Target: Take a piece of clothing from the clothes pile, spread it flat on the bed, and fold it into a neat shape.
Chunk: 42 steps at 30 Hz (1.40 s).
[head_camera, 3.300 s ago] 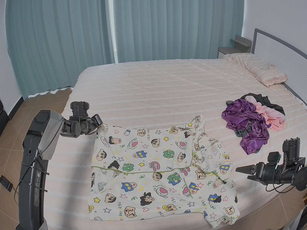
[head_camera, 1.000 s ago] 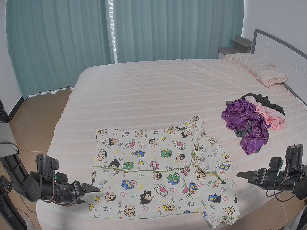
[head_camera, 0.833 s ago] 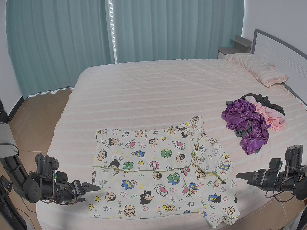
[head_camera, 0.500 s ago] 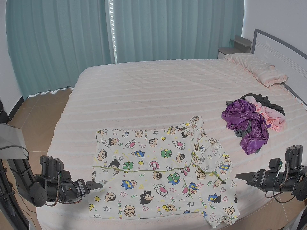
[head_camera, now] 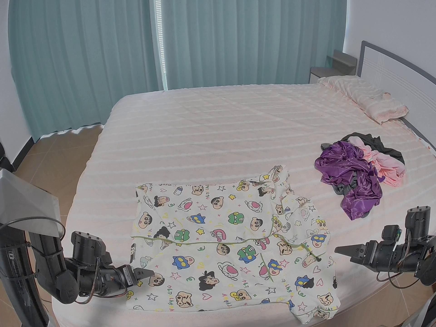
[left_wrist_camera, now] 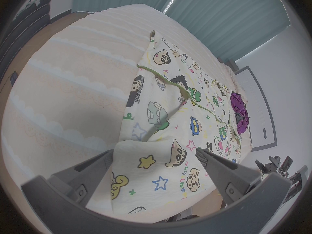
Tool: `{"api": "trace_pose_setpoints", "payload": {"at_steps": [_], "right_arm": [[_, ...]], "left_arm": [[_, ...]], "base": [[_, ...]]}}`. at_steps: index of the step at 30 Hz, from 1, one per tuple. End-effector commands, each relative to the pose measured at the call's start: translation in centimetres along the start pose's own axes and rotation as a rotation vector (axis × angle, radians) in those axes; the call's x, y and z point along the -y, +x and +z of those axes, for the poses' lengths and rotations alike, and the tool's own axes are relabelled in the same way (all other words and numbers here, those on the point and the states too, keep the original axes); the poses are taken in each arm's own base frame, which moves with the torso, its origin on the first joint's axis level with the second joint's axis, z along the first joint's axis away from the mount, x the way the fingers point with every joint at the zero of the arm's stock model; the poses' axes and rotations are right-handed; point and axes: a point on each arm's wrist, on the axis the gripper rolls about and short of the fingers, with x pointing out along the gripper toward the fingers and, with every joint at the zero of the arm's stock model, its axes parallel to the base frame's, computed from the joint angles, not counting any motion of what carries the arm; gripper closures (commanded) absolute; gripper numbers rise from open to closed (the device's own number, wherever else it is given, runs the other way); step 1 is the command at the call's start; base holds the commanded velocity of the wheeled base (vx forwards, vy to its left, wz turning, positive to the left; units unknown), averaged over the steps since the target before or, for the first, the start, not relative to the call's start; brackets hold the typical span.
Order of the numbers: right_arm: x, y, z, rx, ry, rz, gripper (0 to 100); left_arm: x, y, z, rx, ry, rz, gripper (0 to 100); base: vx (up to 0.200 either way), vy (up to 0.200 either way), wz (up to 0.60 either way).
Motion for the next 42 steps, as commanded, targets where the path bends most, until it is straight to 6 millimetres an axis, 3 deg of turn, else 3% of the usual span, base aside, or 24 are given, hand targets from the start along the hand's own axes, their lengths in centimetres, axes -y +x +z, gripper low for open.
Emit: {"api": "trace_pose_setpoints", "payload": {"at_steps": [1,7,13,24,31,42], "right_arm": [[0.0,0.0,0.0,-0.001,0.001,0.000,0],[0.0,0.1,0.0,-0.002,0.002,0.000,0],[0.0,0.1,0.0,-0.003,0.011,0.003,0],[-0.1,0.0,0.0,0.001,0.011,0.003,0],[-0.1,-0.1,0.1,0.007,0.007,0.007,0],[-0.2,-0.1,0.1,0.010,0.007,0.008,0]], "left_arm": [[0.2,0.0,-0.2,-0.004,0.008,-0.002,0],[2.0,-1.6,-0.1,0.051,0.005,-0.065,0],[2.9,-1.5,-0.8,0.024,0.041,-0.093,0],[6.0,-0.8,-5.5,-0.154,0.220,-0.167,0],[6.0,0.6,-7.3,-0.240,0.268,-0.133,0],[6.2,0.3,-7.8,-0.221,0.244,-0.127,0]], "base": [[0.000,0.000,0.00],[0.000,0.000,0.00],[0.000,0.000,0.00],[0.000,0.000,0.00],[0.000,0.000,0.00],[0.000,0.000,0.00]]}}
